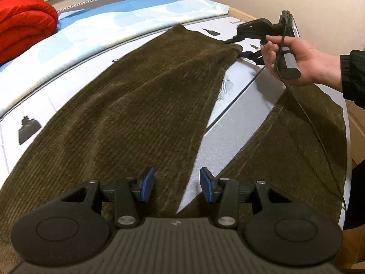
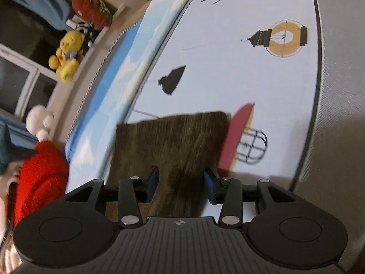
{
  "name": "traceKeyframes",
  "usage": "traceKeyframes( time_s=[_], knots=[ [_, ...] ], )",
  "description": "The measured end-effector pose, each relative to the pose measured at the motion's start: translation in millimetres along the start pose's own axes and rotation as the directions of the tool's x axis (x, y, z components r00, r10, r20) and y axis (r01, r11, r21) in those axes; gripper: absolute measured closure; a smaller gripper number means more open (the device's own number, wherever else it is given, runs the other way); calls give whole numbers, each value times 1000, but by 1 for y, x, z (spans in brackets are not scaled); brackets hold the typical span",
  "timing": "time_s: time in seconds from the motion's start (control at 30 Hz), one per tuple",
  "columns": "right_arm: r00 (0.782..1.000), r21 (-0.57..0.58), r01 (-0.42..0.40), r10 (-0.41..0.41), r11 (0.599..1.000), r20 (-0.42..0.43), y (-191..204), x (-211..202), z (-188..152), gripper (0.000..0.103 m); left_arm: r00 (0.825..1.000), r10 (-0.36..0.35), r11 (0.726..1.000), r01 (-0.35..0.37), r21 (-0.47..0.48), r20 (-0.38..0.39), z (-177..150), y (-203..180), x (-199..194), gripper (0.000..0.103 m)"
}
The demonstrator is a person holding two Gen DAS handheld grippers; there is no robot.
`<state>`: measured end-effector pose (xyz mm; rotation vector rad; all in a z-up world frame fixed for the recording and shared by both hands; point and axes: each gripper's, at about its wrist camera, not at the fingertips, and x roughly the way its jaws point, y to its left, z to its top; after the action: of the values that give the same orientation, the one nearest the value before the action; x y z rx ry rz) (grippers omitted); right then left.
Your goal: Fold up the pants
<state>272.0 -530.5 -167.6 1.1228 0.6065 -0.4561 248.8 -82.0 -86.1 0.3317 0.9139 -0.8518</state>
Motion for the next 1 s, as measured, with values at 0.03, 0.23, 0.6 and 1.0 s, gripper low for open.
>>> traceKeyframes(
  time_s=[0.03, 0.23, 0.6, 1.0],
  knots=[
    [1000, -12, 0, 0, 1000, -2, -2, 2, 2, 71, 1000, 7, 1000, -7, -7, 2, -1, 3, -2, 54],
    [986, -132, 103, -84, 986, 141, 2, -21, 11, 93, 997, 56, 996, -53, -70, 48, -6, 27, -25, 54],
    [853, 36, 453, -445, 891, 271, -41, -87, 37, 66, 947, 309, 928, -280, -247, 86, -32, 90, -100, 44],
    [956, -337, 224, -138, 914, 260, 57, -162, 12, 66, 836, 464, 601, -541, -589, -294, -162, 213, -154, 17]
  ],
)
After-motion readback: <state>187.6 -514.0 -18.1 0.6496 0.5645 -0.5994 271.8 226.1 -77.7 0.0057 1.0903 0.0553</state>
